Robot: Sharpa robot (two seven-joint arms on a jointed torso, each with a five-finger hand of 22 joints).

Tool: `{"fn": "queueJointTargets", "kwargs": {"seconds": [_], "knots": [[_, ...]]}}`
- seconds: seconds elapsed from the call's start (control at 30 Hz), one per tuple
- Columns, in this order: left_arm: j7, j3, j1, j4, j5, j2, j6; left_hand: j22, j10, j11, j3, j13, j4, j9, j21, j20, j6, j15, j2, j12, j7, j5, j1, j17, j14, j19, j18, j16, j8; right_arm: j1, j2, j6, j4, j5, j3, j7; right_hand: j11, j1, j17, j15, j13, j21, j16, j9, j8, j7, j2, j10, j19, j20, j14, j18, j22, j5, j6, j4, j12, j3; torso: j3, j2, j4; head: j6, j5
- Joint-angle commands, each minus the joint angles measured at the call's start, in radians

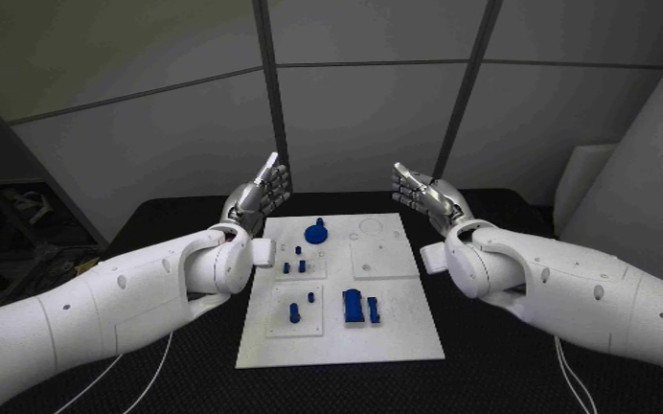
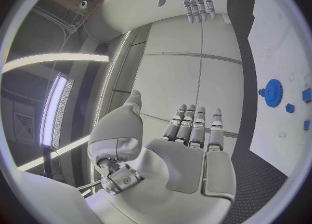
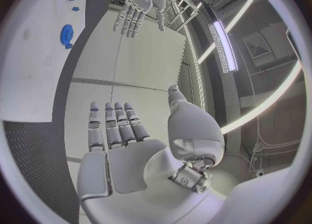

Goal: Assemble the parts on the task board

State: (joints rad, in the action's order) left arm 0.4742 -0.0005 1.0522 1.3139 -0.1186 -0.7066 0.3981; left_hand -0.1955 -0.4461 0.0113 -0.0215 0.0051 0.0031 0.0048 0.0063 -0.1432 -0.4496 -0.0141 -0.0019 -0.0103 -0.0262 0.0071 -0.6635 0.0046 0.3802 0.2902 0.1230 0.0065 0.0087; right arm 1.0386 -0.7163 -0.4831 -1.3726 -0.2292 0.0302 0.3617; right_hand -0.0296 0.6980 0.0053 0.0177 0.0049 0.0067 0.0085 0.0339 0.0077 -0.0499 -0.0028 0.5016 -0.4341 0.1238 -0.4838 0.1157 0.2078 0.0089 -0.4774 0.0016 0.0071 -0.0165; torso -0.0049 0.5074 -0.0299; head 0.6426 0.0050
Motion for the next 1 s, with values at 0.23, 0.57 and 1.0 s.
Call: {"fn": "queueJointTargets", "kwargs": {"seconds": [0.23,0.57,1.0], "knots": [[0.042,0.001,-0.002,0.214,0.107,-0.061,0.33,0.092,0.21,-0.011,0.022,-0.005,-0.003,-0.005,-0.006,0.069,0.212,0.014,0.002,0.01,0.026,-0.007,0.312,-0.005,-0.179,-0.135,-0.037,-0.006,-0.009,0.01,-0.057,-0.269,-0.178,0.215,-0.027,0.15,0.03,-0.328,-0.005,-0.018,-0.005,-0.007,-0.009,-0.034,-0.008,0.05,0.003,-0.235,0.203,-0.124,0.227,-0.116,-0.098,-0.009,0.224,-0.002,-0.007,0.016,0.0049,0.037,0.0299,-0.043,-0.005],[0.046,0.0,-0.002,0.256,0.119,-0.073,0.372,0.196,0.293,-0.011,0.022,-0.005,-0.003,-0.005,-0.006,0.143,0.294,0.014,0.002,0.01,0.026,-0.007,0.435,-0.005,-0.249,-0.192,-0.037,-0.006,-0.009,0.011,-0.064,-0.287,-0.197,0.229,-0.03,0.158,0.03,-0.457,-0.005,-0.018,-0.005,-0.007,-0.009,-0.034,-0.008,0.05,0.003,-0.328,0.282,-0.124,0.317,-0.116,-0.136,-0.009,0.313,-0.002,-0.007,0.016,0.0049,0.037,0.0299,-0.043,-0.005],[0.046,0.0,-0.002,0.256,0.119,-0.073,0.372,0.196,0.354,-0.011,0.022,-0.005,-0.003,-0.005,-0.006,0.143,0.358,0.014,0.002,0.01,0.026,-0.007,0.529,-0.005,-0.302,-0.29,-0.037,-0.006,-0.009,0.011,-0.064,-0.287,-0.197,0.229,-0.03,0.158,0.03,-0.557,-0.005,-0.018,-0.005,-0.007,-0.009,-0.034,-0.008,0.05,0.003,-0.399,0.343,-0.124,0.386,-0.116,-0.208,-0.009,0.381,-0.002,-0.007,0.016,0.0049,0.037,0.0299,-0.043,-0.005]]}}
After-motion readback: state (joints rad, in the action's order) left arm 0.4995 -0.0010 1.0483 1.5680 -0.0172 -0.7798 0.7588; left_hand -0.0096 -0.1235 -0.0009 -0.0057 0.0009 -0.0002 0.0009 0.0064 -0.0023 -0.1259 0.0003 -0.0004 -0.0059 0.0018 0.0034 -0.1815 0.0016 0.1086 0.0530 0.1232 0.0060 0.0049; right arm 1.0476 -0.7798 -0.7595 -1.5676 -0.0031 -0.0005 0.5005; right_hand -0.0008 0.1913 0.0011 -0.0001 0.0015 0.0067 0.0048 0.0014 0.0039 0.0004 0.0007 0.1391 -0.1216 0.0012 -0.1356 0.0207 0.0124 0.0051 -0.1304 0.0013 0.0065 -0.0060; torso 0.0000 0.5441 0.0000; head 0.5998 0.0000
